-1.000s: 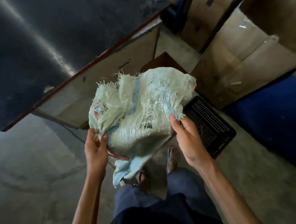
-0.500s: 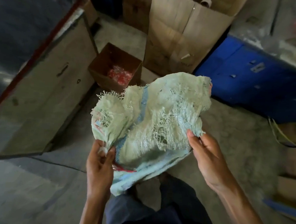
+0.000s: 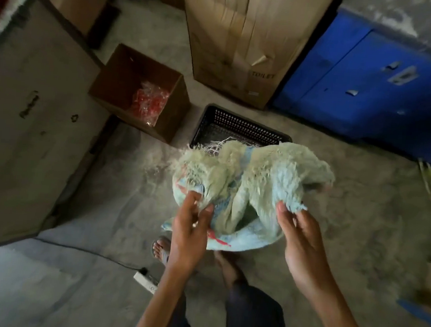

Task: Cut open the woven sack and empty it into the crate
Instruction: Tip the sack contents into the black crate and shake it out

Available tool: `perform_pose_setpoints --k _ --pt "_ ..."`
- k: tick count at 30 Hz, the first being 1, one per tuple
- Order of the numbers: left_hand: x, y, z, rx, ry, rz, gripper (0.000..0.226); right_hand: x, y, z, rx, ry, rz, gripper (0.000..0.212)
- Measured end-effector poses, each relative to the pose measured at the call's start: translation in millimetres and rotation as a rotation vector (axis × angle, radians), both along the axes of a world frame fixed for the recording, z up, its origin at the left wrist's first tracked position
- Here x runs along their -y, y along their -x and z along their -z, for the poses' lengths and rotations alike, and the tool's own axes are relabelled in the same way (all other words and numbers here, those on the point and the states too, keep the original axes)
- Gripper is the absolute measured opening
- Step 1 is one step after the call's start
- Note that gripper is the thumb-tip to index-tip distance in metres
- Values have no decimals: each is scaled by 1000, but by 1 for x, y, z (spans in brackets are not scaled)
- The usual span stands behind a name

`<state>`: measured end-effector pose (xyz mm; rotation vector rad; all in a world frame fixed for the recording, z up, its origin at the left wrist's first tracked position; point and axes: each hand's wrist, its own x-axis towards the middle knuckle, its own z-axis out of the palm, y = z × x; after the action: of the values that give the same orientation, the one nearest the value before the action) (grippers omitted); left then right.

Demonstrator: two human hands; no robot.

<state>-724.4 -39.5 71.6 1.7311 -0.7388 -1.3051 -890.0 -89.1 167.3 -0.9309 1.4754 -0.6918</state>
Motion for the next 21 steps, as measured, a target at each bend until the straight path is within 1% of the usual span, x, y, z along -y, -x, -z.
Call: perform_pose_setpoints --k 2,3,5,8,10,12,13,14,15,16,17,18,19,20,21 --pt "44 8 23 19 46 59 9 39 5 35 -37 35 2 24" --pt "66 11 37 49 57 84 10 59 7 57 -73 59 -19 18" --pt "105 16 75 117 47 86 19 99 13 108 -145 92 -53 16" --pt "157 9 148 220 -51 128 33 152 16 190 -226 97 -68 29" --pt "183 3 204 384 -129 223 56 175 21 259 -345 48 -104 39" --pt "203 0 257 596 -260 370 77 188 27 333 -516 -44 -138 54" --pt "209 0 281 740 -356 502 76 190 29 365 -606 -97 -145 65" --pt "213 1 301 878 -424 627 68 189 32 393 -695 -176 -133 75" --pt "217 3 319 961 -479 669 62 186 34 417 -776 -256 -87 80" --pt "219 5 335 1011 -520 651 61 184 35 436 -842 -298 -13 80" --pt "218 8 347 1030 -556 574 64 179 36 451 -885 -288 78 75" --pt "217 11 359 1024 -586 476 71 174 35 460 -906 -217 164 69" --pt "214 16 370 1007 -585 370 76 167 34 467 -906 -88 205 63" --pt "210 21 377 993 -557 293 79 161 31 473 -895 70 191 60" --pt "205 24 383 992 -492 245 80 155 26 478 -877 215 124 57"
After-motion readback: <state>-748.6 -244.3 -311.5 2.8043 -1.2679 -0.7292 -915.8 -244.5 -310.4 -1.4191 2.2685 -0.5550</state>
